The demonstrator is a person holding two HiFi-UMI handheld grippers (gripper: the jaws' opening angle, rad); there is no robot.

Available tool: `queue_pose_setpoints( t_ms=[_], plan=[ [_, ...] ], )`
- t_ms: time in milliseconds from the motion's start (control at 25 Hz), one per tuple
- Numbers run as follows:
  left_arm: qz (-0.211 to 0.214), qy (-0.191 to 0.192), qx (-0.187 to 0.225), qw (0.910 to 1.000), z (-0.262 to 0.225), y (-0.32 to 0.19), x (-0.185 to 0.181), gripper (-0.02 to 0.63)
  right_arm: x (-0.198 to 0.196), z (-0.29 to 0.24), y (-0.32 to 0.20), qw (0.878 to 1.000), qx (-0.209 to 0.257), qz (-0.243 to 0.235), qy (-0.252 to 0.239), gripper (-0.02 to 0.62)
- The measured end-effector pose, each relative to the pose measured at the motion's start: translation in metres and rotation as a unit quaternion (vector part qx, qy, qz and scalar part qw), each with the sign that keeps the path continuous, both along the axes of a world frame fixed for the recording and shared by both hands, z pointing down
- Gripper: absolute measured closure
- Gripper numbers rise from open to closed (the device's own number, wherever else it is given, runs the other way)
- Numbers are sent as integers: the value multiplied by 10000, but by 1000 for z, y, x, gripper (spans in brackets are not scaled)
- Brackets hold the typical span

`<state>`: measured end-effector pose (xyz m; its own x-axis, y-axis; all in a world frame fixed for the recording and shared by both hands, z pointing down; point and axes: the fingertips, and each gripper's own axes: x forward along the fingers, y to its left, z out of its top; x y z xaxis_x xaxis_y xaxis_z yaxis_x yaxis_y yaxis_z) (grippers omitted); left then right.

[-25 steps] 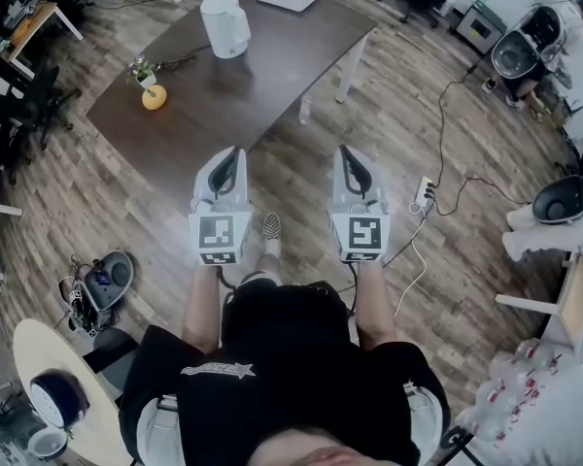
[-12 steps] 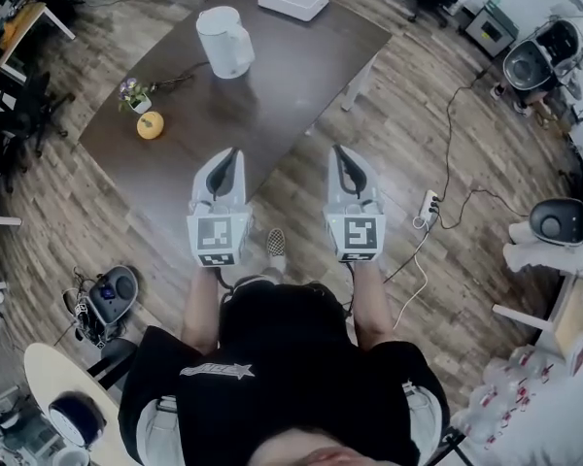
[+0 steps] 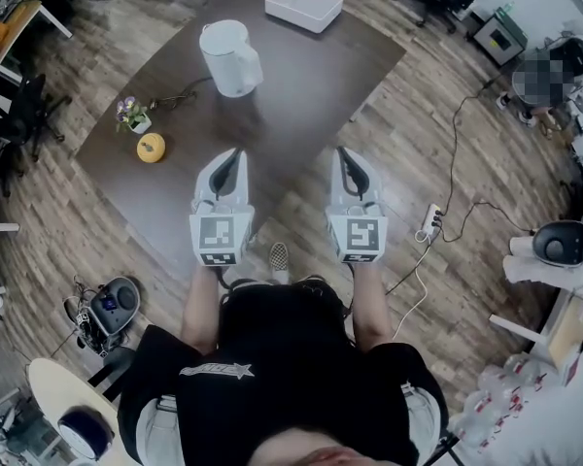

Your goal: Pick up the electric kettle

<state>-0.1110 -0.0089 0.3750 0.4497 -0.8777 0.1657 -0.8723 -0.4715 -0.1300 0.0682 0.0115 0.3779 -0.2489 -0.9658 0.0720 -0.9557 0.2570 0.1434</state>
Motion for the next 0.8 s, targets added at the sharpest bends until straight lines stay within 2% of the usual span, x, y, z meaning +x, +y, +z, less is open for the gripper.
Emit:
queue_pose_setpoints(
  t_ms=[520, 800],
  plan=[
    [1, 49, -130, 9999, 17, -66, 9, 595, 16, 16, -57, 9998, -143, 115, 47, 591],
    [-324, 66, -253, 9991, 33, -122, 17, 595, 21, 26, -129, 9994, -208, -260, 29, 591]
  ],
)
